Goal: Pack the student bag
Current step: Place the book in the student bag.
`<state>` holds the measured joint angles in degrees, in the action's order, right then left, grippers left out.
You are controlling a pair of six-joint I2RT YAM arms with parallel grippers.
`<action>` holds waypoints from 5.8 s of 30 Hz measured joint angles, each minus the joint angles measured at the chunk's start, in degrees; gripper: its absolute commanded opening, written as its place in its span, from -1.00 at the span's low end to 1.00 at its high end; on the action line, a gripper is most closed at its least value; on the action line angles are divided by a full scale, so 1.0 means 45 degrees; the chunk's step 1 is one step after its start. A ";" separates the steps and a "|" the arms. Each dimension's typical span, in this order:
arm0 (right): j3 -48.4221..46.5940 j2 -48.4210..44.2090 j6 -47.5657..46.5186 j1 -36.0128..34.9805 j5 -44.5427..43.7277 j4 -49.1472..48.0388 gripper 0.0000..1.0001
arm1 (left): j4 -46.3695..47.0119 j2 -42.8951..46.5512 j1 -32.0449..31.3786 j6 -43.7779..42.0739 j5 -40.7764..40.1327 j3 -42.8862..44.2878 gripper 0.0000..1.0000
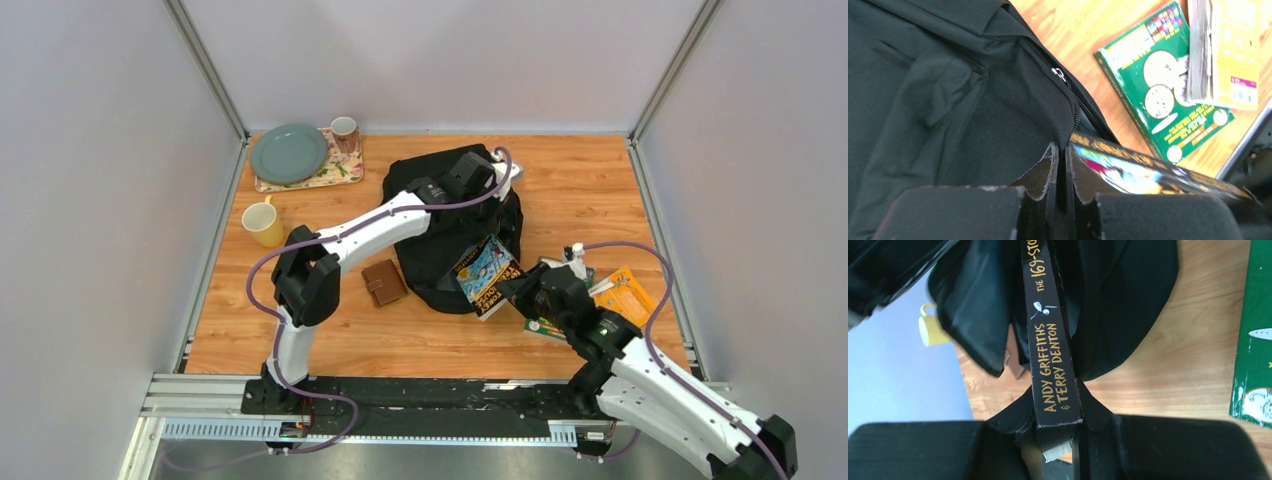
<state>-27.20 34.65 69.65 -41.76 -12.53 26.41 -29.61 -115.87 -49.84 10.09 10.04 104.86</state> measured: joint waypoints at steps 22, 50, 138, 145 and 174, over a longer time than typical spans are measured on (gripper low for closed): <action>0.1724 0.0350 0.0792 0.1098 0.0097 -0.2997 -1.00 | 0.3298 0.6620 -0.0073 -0.0471 0.0646 -0.9758 0.53; 0.1724 0.0646 0.0797 0.1156 0.0408 -0.3186 -1.00 | 0.8631 0.6013 -0.0495 -0.1491 -0.1069 -1.2701 0.18; -0.2016 1.4994 0.2560 0.2691 0.3099 -1.5431 -0.14 | 0.3963 0.7383 -0.0544 -0.1972 -0.1404 -0.7640 -1.00; -0.1705 1.4989 0.2579 0.2715 0.3866 -1.5674 -1.00 | 0.3993 0.7383 -0.0534 -0.1933 -0.1399 -0.7674 -1.00; -0.4391 1.7374 0.1345 0.2866 0.5659 -1.6398 0.06 | 0.3915 0.7417 0.0083 -0.1647 -0.0529 -0.8136 -1.00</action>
<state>-46.96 112.84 75.70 -28.86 12.93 -47.37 -11.99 -82.50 -49.47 2.68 7.66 68.25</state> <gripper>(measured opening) 0.420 0.007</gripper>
